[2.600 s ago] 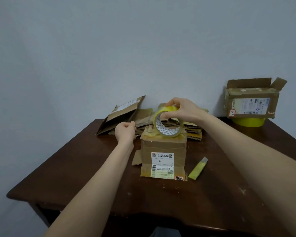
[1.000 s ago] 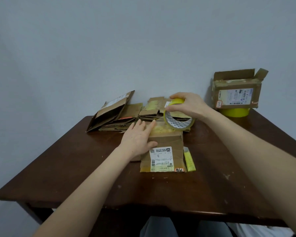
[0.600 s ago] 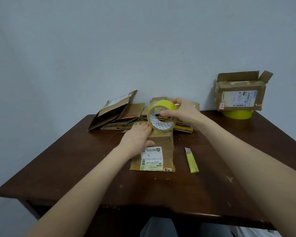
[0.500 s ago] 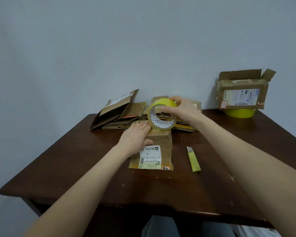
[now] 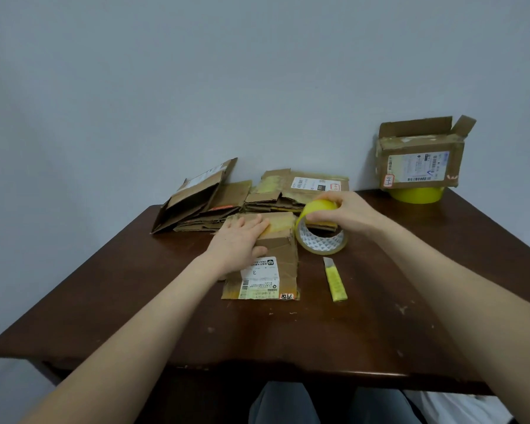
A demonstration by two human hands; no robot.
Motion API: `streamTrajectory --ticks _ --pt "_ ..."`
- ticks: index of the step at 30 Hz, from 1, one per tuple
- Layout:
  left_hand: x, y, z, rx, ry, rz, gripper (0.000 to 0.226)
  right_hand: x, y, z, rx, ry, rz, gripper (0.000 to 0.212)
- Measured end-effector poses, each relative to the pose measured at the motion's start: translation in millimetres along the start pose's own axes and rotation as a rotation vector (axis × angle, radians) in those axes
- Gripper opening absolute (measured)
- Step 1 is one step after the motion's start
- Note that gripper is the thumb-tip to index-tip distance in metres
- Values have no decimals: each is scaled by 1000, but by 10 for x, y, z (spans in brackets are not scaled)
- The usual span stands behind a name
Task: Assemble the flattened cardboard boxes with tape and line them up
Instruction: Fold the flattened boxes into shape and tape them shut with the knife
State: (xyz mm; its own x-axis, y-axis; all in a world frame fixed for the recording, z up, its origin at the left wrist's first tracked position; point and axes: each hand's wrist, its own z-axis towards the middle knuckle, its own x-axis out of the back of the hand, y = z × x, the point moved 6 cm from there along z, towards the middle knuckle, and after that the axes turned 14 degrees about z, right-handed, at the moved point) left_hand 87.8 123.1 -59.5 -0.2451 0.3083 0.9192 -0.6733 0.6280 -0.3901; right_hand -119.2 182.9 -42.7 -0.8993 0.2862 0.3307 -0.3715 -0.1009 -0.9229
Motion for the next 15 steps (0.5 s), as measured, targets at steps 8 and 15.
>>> streamTrajectory --ticks 8,15 --pt "189 459 161 10 189 -142 67 -91 71 2 30 5 83 43" --pt "68 283 171 1 193 -96 68 -143 289 -102 -105 17 359 17"
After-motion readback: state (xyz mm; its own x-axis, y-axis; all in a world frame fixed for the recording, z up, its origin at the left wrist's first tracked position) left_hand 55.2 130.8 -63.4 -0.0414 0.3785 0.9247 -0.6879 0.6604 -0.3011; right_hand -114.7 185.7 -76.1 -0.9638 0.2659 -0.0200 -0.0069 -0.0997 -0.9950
